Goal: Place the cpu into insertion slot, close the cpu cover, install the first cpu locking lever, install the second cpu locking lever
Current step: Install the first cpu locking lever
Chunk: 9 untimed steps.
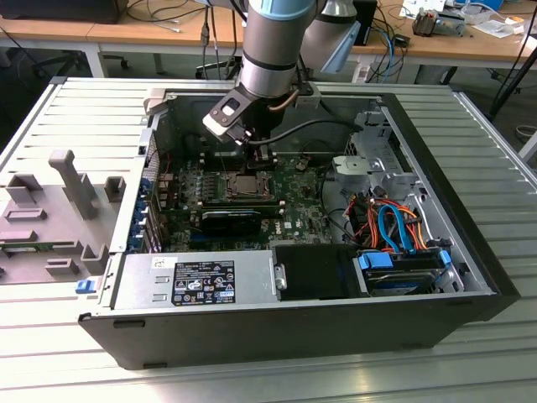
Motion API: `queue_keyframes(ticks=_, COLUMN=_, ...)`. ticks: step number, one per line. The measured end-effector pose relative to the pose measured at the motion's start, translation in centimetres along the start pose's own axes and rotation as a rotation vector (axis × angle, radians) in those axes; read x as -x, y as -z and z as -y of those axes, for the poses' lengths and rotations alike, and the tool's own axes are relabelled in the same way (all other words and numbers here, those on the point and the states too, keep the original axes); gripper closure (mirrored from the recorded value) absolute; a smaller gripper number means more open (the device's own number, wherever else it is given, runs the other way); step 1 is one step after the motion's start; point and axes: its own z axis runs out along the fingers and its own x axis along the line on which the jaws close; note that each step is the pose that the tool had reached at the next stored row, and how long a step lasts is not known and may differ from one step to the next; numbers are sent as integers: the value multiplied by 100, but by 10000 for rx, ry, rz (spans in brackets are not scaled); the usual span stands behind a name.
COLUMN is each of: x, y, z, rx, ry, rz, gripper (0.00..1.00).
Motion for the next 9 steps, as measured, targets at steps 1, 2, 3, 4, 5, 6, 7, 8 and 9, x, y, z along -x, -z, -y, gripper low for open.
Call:
queue_keyframes(ticks=1, x=0, y=0, z=0, rx=-1, ry=15, rz=2, gripper=89)
queue_keyframes(ticks=2, x=0, y=0, z=0, rx=-1, ry=41, rz=4, gripper=89)
queue_keyframes(ticks=3, x=0, y=0, z=0, rx=-2, ry=57, rz=6, gripper=89)
queue_keyframes(ticks=4, x=0, y=0, z=0, rx=-3, ry=75, rz=8, gripper=89)
queue_keyframes(ticks=5, x=0, y=0, z=0, rx=-3, ry=96, rz=9, gripper=89)
queue_keyframes(ticks=6, x=0, y=0, z=0, rx=-3, ry=105, rz=11, gripper=89)
queue_keyframes(ticks=7, x=0, y=0, z=0, rx=-4, ry=118, rz=12, gripper=89)
queue_keyframes(ticks=8, x=0, y=0, z=0, rx=-4, ry=128, rz=13, gripper=89)
queue_keyframes(ticks=9, x=0, y=0, z=0, rx=-4, ry=137, rz=14, gripper=89)
